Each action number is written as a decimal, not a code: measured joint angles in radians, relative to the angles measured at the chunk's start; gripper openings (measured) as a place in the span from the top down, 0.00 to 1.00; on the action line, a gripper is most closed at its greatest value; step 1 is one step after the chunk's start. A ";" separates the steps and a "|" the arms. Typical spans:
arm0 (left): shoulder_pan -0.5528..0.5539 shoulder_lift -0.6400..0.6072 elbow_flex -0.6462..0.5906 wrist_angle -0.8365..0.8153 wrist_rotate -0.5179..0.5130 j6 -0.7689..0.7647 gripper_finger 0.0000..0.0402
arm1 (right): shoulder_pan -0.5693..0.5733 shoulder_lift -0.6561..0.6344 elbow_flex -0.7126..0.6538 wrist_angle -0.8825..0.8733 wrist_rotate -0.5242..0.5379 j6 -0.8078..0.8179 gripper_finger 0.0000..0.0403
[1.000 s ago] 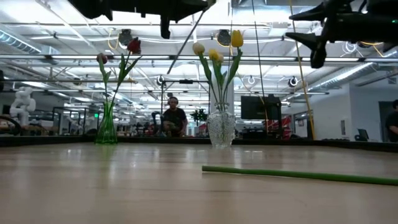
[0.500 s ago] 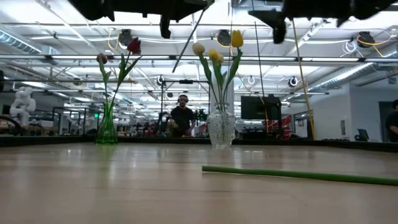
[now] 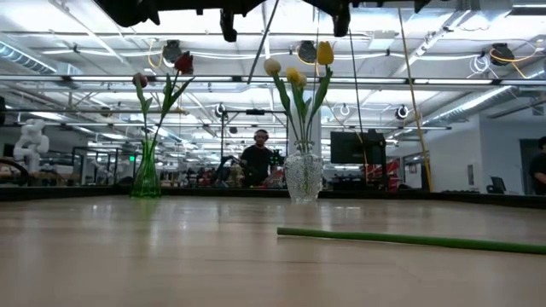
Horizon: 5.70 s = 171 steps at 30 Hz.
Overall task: Sort flowers into vase by color
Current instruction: Put the top black tulip into the green vase
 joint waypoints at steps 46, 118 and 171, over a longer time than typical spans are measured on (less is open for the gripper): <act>0.000 -0.001 0.001 -0.122 0.034 -0.017 0.75 | 0.002 0.129 0.139 -0.093 -0.042 -0.026 0.99; 0.040 -0.191 0.131 -0.482 0.093 0.217 0.98 | -0.031 -0.064 0.137 -0.289 -0.088 -0.025 0.67; 0.681 -0.751 -0.169 -0.934 -0.166 0.276 0.98 | 0.008 -0.308 -0.399 -0.422 0.367 0.450 0.80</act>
